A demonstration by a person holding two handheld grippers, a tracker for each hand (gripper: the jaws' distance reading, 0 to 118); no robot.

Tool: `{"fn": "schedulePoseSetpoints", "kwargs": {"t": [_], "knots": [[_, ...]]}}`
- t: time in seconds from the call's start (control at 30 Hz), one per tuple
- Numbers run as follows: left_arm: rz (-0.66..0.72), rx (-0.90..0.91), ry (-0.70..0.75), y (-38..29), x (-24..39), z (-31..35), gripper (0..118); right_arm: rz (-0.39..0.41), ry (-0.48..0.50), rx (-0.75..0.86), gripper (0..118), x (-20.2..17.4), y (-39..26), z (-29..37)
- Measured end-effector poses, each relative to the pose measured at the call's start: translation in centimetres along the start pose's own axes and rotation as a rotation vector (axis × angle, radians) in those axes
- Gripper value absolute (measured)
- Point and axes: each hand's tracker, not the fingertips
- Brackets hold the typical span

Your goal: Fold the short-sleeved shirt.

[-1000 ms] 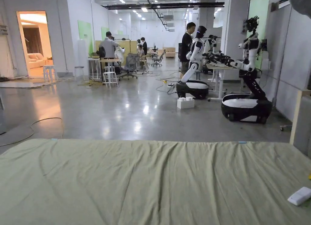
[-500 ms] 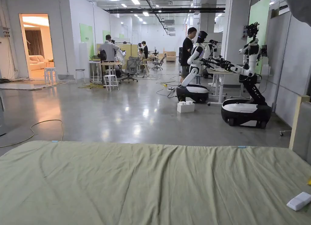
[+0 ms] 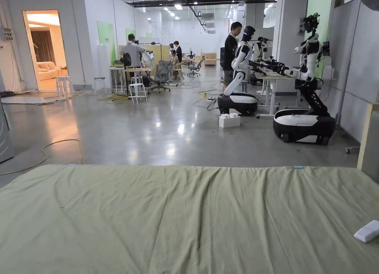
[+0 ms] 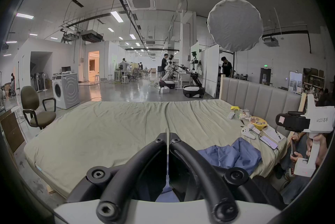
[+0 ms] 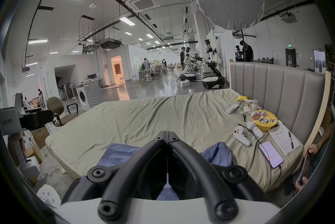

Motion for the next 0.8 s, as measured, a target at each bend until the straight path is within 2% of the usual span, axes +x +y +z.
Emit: {"fn": "schedulePoseSetpoints", "kwargs": {"t": [0.07,0.17,0.23,0.3,0.33,0.37,0.4,0.43,0.53,0.7,0.73,0.8], "knots": [[0.005,-0.011,0.016,-0.3,-0.1,-0.3,1,-0.002,0.007,-0.002,1,0.2,-0.4,-0.1],[0.021,-0.062,0.024,-0.8,-0.5,-1.4,2,-0.033,0.091,0.029,1,0.6,-1.2,-0.3],[0.033,-0.102,0.011,-1.8,-1.3,-2.8,2,-0.061,0.083,-0.011,1,0.8,-1.6,-0.8],[0.132,-0.141,-0.084,-2.8,-2.2,-4.2,8,-0.054,0.066,-0.031,1,0.8,-2.1,-1.1],[0.237,-0.158,-0.138,-4.0,-3.8,-5.9,17,-0.052,0.062,-0.042,1,0.8,-2.4,-1.2],[0.322,-0.202,-0.149,-4.9,-4.6,-7.4,34,-0.053,0.063,-0.048,1,0.8,-2.6,-1.3],[0.361,-0.249,-0.148,-5.9,-5.4,-9.0,57,-0.056,0.064,-0.058,1,0.9,-2.9,-1.4],[0.364,-0.306,-0.123,-6.7,-6.0,-11.2,72,-0.059,0.062,-0.068,1,1.0,-3.3,-1.4],[0.348,-0.387,-0.086,-8.5,-6.8,-17.1,78,-0.074,0.047,-0.11,1,1.7,-4.5,-1.7],[0.209,-0.567,-0.05,-11.0,-7.0,-27.5,78,-0.078,-0.001,-0.178,1,2.9,-5.8,-1.8],[0.216,-0.584,-0.045,-11.6,-7.2,-29.1,78,-0.081,-0.012,-0.186,1,3.2,-6.0,-1.8],[0.325,-0.598,0.013,-12.9,-8.0,-31.8,78,-0.097,-0.048,-0.192,1,3.8,-6.6,-1.4]]}}
